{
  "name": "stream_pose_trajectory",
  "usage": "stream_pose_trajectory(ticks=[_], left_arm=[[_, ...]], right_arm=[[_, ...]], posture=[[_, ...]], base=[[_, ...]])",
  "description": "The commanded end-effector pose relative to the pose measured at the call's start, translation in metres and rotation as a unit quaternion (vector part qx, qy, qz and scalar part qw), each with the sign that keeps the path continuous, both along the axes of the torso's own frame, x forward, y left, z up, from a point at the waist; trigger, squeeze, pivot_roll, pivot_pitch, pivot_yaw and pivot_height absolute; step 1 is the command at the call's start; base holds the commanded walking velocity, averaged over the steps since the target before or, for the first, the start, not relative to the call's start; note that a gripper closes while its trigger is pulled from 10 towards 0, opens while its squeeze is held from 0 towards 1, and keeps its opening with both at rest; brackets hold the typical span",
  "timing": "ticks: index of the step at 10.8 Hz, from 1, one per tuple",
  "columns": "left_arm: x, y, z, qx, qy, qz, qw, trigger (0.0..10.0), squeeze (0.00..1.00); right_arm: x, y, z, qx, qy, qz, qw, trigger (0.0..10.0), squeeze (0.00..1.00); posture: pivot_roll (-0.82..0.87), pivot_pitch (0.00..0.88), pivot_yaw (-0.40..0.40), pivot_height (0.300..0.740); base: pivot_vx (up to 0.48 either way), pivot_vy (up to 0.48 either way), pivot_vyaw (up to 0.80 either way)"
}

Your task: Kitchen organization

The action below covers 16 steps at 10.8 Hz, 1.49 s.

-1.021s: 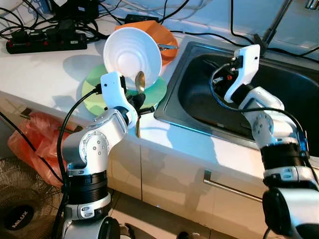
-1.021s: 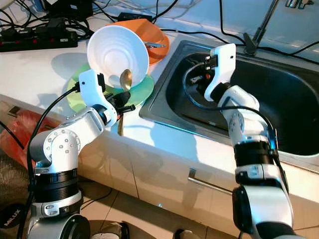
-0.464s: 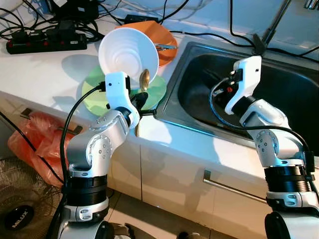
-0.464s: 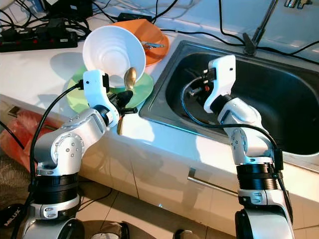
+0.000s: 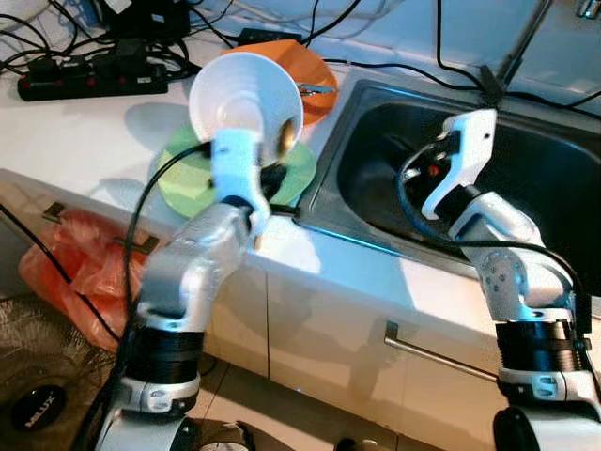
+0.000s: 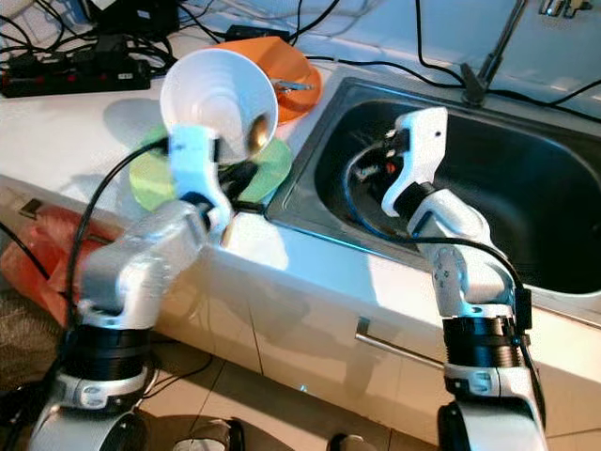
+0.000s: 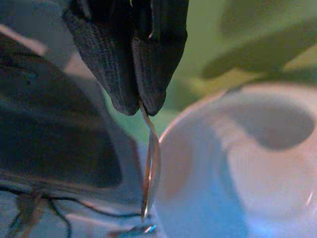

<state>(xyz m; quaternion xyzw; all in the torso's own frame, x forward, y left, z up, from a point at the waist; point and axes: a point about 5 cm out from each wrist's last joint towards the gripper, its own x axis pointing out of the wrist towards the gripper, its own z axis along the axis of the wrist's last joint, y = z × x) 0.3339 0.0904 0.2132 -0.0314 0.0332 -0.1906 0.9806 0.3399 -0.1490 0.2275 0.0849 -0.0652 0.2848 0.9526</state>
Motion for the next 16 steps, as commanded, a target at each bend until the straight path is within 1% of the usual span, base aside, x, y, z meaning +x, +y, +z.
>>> stream_pose_trajectory(ticks=[1,2,3,4,8,9,10,11,12,13,14,15,16], left_arm=[[0.002,-0.010,0.007,0.016,-0.034,-0.021,0.999,10.0,0.00],[0.005,-0.021,0.010,0.015,-0.058,-0.043,0.997,10.0,0.00],[0.008,-0.027,0.011,0.016,-0.067,-0.053,0.996,10.0,0.00],[0.009,-0.039,0.011,0.022,-0.082,-0.070,0.994,10.0,0.00],[0.013,-0.050,0.006,0.032,-0.102,-0.086,0.991,10.0,0.00],[0.013,-0.057,0.007,0.003,-0.104,-0.108,0.989,10.0,0.00],[0.013,-0.062,0.008,-0.042,-0.086,-0.127,0.987,10.0,0.00],[0.009,-0.073,0.016,-0.111,-0.080,-0.176,0.975,10.0,0.00],[0.009,-0.076,0.019,-0.131,-0.079,-0.193,0.969,10.0,0.00],[0.006,-0.084,0.024,-0.173,-0.070,-0.234,0.954,10.0,0.00],[0.003,-0.089,0.030,-0.218,-0.057,-0.262,0.938,10.0,0.00],[0.003,-0.089,0.033,-0.237,-0.053,-0.270,0.932,10.0,0.00],[0.001,-0.089,0.037,-0.268,-0.046,-0.283,0.920,10.0,0.00]], right_arm=[[-0.003,-0.004,0.003,0.023,0.007,-0.005,1.000,10.0,0.00],[-0.004,-0.005,0.004,0.033,0.010,-0.006,0.999,10.0,0.00],[-0.004,-0.006,0.004,0.042,0.015,-0.012,0.999,10.0,0.00],[-0.005,-0.008,0.005,0.062,0.021,-0.014,0.998,10.0,1.00],[-0.012,-0.004,0.010,0.075,0.014,0.010,0.997,10.0,1.00],[-0.015,0.000,0.012,0.086,0.013,0.032,0.996,10.0,1.00],[-0.016,0.001,0.011,0.088,0.014,0.040,0.995,10.0,1.00],[-0.016,0.000,0.009,0.090,0.018,0.038,0.995,10.0,1.00],[-0.016,-0.001,0.008,0.093,0.020,0.036,0.995,10.0,1.00],[-0.017,-0.002,0.007,0.098,0.024,0.038,0.994,10.0,1.00],[-0.017,-0.002,0.006,0.099,0.025,0.040,0.994,10.0,1.00],[-0.017,-0.003,0.006,0.099,0.025,0.038,0.994,10.0,1.00],[-0.016,-0.005,0.005,0.100,0.026,0.035,0.994,10.0,1.00]], posture=[[0.08,0.081,-0.017,0.740],[0.08,0.081,-0.017,0.740],[0.07,0.081,-0.014,0.740],[0.07,0.081,-0.012,0.740],[0.07,0.082,-0.009,0.740],[0.06,0.085,-0.007,0.740],[0.06,0.085,-0.007,0.740],[0.06,0.086,-0.004,0.740],[0.06,0.086,-0.002,0.740],[0.05,0.086,0.000,0.740],[0.05,0.086,0.001,0.740],[0.05,0.088,0.002,0.740],[0.05,0.089,0.004,0.740]], base=[[0.000,0.000,0.00],[0.000,0.000,0.00],[0.000,0.000,0.00],[0.000,0.000,0.00],[0.000,0.000,0.00],[0.000,0.000,0.00],[0.000,0.000,0.00],[0.000,0.000,0.00],[0.000,0.000,0.00],[0.000,0.000,0.00],[0.000,0.000,0.00],[0.000,0.000,0.00],[0.000,0.000,0.00]])
